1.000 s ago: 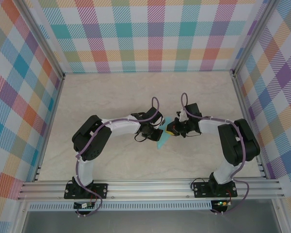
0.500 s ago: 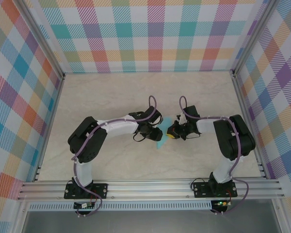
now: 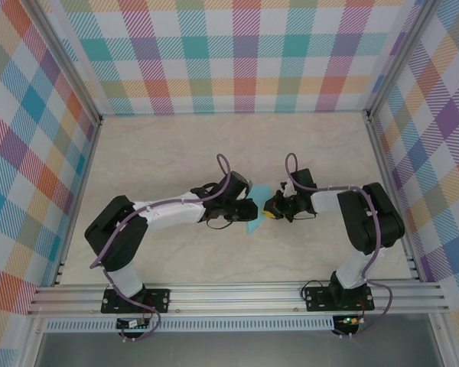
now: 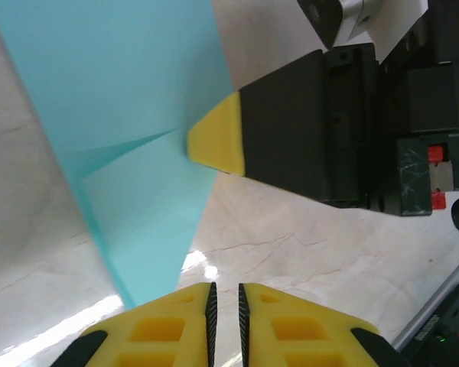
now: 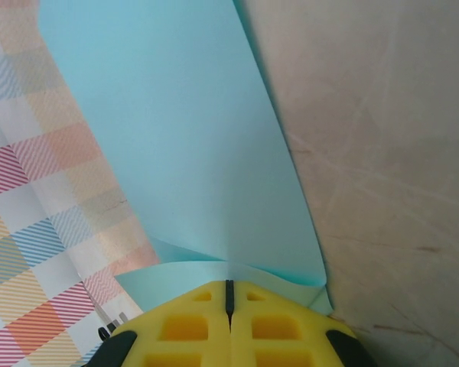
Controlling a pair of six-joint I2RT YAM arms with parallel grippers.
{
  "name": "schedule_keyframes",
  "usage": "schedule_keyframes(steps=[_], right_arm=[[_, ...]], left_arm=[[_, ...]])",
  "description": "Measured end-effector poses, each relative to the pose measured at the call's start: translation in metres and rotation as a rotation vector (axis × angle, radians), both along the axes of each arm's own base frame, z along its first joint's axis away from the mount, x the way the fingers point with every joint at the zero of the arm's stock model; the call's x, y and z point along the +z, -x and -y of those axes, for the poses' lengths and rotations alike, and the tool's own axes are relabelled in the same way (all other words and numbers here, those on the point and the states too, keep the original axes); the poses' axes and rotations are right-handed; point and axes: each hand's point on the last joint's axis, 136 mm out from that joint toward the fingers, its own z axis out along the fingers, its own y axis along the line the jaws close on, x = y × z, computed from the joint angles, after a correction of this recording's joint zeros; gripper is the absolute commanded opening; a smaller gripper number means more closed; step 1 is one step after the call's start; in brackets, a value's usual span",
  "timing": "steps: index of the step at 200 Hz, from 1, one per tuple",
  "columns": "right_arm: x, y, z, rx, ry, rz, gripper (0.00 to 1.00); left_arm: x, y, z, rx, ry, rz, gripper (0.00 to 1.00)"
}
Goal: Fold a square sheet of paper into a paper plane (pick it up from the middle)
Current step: Third fold the triangle at the center of the table.
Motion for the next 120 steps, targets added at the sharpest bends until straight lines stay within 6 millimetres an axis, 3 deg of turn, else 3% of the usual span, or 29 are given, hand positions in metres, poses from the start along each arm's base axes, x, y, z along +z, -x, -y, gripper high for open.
schedule_keyframes(steps=[66, 120], right_arm=[[0.000, 0.000, 0.000, 0.000, 0.000, 0.000, 0.01], [0.000, 0.000, 0.000, 0.001, 0.001, 0.000, 0.01]], left_arm=[[-0.034, 0.004, 0.016, 0.006, 0.036, -0.094, 0.14], [-0.054, 0.007, 0.012, 0.014, -0.002, -0.132, 0.12]])
